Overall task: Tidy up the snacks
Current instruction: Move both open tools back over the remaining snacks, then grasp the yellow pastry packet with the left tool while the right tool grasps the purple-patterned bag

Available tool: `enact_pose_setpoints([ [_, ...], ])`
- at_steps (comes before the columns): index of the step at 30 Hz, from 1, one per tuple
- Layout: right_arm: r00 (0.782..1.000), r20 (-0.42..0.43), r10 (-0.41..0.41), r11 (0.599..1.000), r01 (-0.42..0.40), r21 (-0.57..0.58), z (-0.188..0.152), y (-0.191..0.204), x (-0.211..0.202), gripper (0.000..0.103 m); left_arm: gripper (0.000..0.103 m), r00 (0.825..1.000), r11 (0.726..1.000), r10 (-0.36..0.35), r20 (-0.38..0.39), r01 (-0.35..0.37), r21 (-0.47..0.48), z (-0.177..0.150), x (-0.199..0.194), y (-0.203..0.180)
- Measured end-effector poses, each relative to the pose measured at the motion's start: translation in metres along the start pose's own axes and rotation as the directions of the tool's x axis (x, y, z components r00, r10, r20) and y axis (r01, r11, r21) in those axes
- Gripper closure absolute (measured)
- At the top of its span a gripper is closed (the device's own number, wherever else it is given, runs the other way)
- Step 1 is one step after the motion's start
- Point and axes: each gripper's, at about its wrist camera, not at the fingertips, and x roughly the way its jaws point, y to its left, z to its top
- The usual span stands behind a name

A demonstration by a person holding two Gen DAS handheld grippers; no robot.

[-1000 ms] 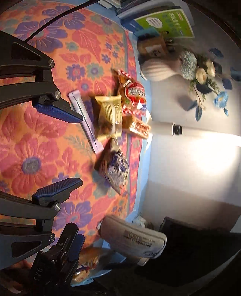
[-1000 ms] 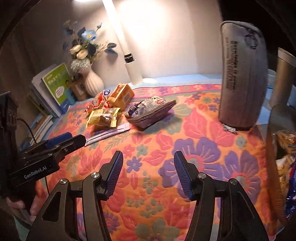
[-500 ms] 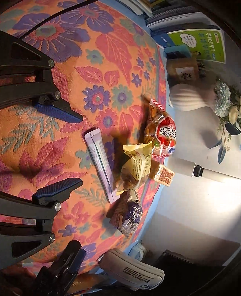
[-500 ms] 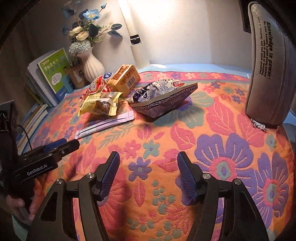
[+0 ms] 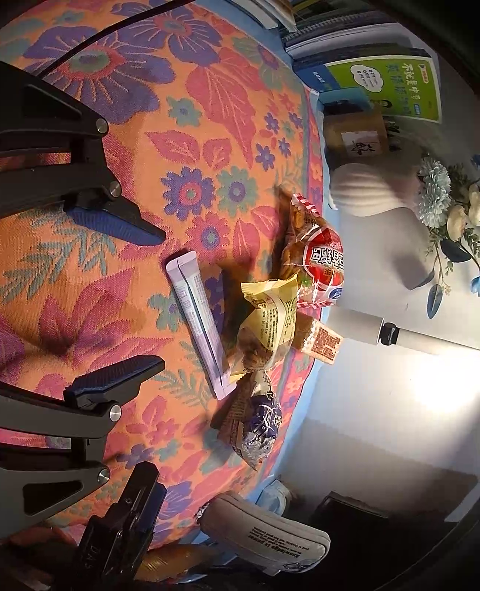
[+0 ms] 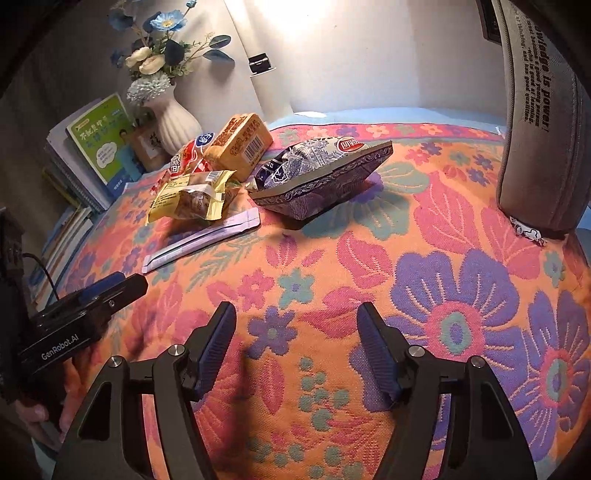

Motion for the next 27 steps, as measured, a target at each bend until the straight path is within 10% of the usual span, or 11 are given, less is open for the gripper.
enact_pose_setpoints([
  [17, 0.999, -0.039, 0.005, 1.0, -0.005, 0.009, 0.003, -0.002, 0.003, 0.031, 0.044, 0.99, 0.993, -0.118, -0.075, 0.12, 0.022, 0.025, -0.005, 0.004],
  [22, 0.995, -0.084, 0.05, 0.996, -0.043, 0.079, 0.03, -0.006, 0.007, 0.028, 0.022, 0.992, 0.966, -0.12, -0.037, 0.125, 0.226, 0.067, -0.013, -0.009],
  [27, 0.979, -0.106, 0.175, 0.956, -0.143, 0.256, 0.061, -0.022, 0.026, 0.023, 0.02, 0.991, 0.913, -0.129, -0.043, 0.136, 0.386, 0.093, 0.014, -0.022],
])
